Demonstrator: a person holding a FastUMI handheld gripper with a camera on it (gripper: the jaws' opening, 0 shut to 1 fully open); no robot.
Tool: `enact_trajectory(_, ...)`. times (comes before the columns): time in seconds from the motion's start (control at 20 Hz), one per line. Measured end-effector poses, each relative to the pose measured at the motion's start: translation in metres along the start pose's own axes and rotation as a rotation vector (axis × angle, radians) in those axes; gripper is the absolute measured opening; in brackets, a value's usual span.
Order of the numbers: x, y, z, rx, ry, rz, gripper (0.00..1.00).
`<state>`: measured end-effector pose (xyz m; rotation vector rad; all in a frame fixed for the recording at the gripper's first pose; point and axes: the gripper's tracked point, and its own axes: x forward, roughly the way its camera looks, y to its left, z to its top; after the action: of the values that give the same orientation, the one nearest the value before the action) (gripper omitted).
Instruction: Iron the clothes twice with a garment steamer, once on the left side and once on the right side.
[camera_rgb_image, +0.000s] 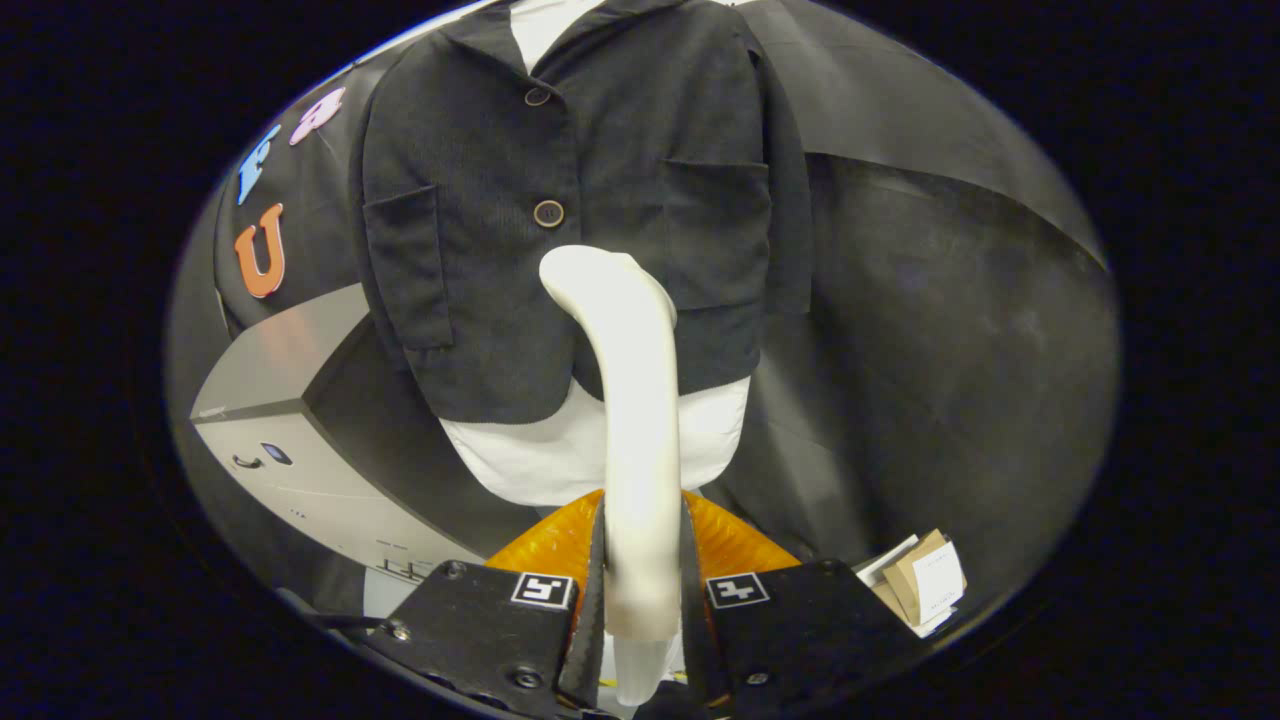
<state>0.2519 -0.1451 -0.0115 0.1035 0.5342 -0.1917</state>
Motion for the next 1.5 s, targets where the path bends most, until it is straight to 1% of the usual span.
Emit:
enact_trajectory(0.4,0.003,-0.002,-0.004,0.007,0.0,0.023,0.35)
enact_trajectory(0.55,0.001,0.001,-0.006,0.042,-0.009,0.051,0.35)
enact_trajectory(0.75,-0.015,0.005,-0.033,0.106,-0.018,0.075,0.35)
enact_trajectory(0.95,-0.057,0.013,-0.078,0.148,-0.025,0.064,0.35)
enact_trajectory(1.3,-0.16,0.053,-0.137,0.152,-0.063,0.057,0.35)
enact_trajectory(1.5,-0.21,0.089,-0.159,0.098,-0.083,0.089,0.35)
